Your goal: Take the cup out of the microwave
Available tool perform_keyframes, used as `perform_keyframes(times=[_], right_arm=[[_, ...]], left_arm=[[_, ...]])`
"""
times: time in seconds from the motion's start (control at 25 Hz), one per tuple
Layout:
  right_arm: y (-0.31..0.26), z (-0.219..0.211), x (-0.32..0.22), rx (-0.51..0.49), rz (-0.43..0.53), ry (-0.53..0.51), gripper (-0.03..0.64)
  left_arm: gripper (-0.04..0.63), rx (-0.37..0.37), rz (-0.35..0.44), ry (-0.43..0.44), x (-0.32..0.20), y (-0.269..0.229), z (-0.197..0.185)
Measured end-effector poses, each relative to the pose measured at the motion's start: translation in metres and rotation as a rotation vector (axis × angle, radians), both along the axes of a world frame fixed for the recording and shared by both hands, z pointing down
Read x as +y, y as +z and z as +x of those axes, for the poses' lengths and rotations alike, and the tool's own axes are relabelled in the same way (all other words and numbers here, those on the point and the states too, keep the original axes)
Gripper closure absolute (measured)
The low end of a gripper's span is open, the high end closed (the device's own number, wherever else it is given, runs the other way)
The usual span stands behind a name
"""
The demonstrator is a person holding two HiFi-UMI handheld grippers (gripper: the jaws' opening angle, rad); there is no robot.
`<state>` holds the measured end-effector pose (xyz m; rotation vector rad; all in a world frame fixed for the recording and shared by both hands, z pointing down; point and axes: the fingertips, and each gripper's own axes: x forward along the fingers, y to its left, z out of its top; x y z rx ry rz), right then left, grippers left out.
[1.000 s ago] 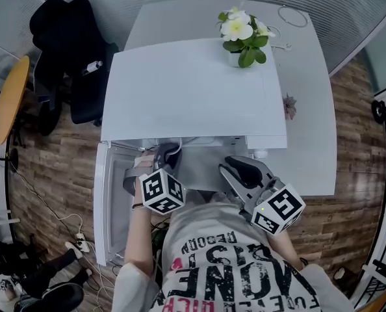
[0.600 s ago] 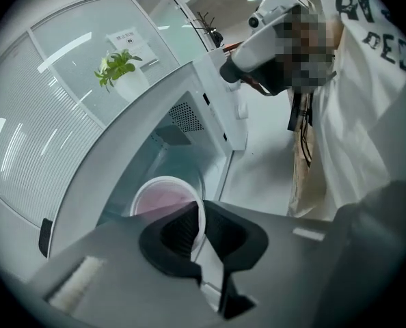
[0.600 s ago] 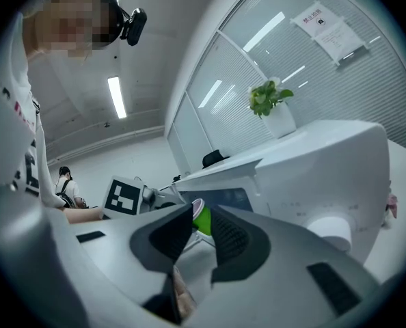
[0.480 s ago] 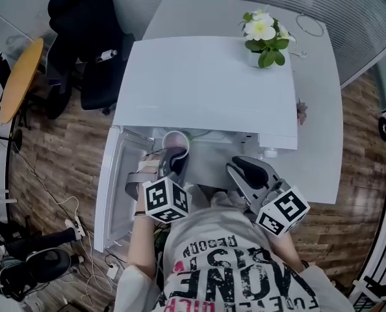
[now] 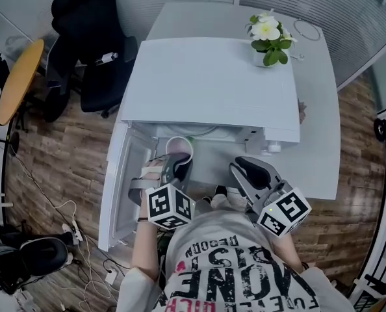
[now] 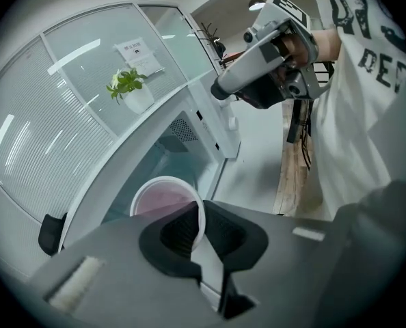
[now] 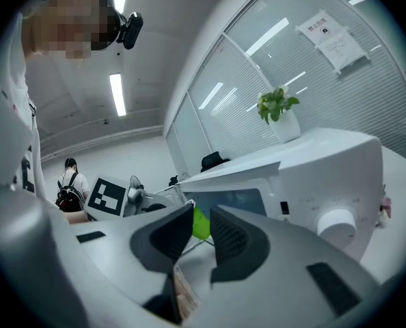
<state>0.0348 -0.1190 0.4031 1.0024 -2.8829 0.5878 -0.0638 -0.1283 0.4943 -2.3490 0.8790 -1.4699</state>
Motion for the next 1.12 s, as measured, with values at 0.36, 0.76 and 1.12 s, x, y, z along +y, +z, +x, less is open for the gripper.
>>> perform_keyframes(times=[0.36, 0.76, 1.12], right_arm=[[-0.010, -0.015, 0.033, 0.026, -0.004, 0.082, 0.528], [-0.016, -0.021, 0.065, 0.029, 0.008, 0.157, 0.529], [-0.019, -0.028, 0.084, 0.039, 0.032, 0.183, 0.529]], left_arm=[[0.566, 0.060, -0.016, 0.071, 0.038, -0.008, -0.007], [0.566, 0.071, 0.004, 0.132, 0.066, -0.013, -0.013], [0.566, 0.094, 0.020, 0.140, 0.086, -0.017, -0.023]])
